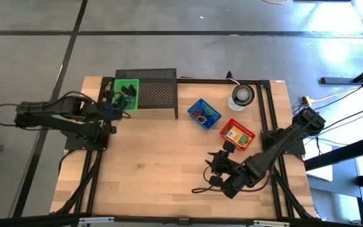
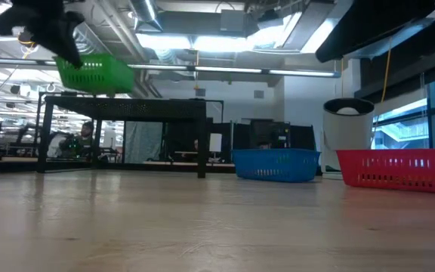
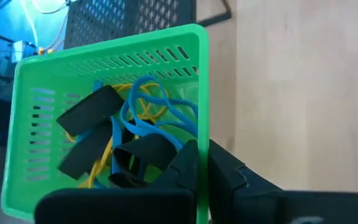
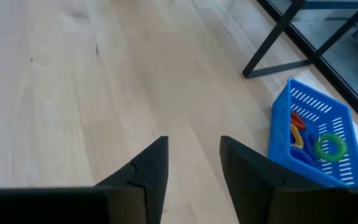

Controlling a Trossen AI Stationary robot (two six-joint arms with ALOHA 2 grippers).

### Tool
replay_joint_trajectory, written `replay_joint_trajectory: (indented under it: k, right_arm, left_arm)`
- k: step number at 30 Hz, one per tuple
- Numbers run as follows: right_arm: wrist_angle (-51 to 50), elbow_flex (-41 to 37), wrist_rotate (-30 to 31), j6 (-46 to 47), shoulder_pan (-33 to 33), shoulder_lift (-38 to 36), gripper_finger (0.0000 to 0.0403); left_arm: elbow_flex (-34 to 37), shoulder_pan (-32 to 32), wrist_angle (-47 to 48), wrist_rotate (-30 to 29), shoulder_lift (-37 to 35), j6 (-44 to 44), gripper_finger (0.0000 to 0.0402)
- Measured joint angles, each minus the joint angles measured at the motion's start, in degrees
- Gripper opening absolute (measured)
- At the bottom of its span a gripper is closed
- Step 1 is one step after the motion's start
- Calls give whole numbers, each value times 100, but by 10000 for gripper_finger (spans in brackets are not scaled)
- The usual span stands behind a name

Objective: Pick & Place Office Desk Supplies
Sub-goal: Put the green basket on the shelf

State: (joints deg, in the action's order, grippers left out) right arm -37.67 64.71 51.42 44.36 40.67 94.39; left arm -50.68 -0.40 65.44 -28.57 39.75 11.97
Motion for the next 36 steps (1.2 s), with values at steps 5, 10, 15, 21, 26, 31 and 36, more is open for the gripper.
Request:
replay_joint_trajectory:
  k: [5,10,15,21,26,31,36]
  right_arm:
    - [-1,0,0,-3,-41,0,146]
    - [0,0,0,-3,-92,0,146]
    - [-1,0,0,-3,-99,0,146]
    - [-2,0,-2,-3,-99,0,146]
    - [-1,0,-2,-5,-99,2,146]
    - [-2,0,-4,0,-99,2,146]
    - [-1,0,-62,4,-99,2,146]
  left_arm:
    - [357,357,33,-197,-388,169,9]
    - [386,715,22,-114,-503,508,9]
    - [386,1060,-101,7,-466,811,10]
    - [386,1344,-284,-16,-356,828,15]
    - [386,1507,-406,-46,-252,654,34]
    - [386,1640,-415,-87,-147,583,58]
    - [386,1680,-416,-293,-108,574,80]
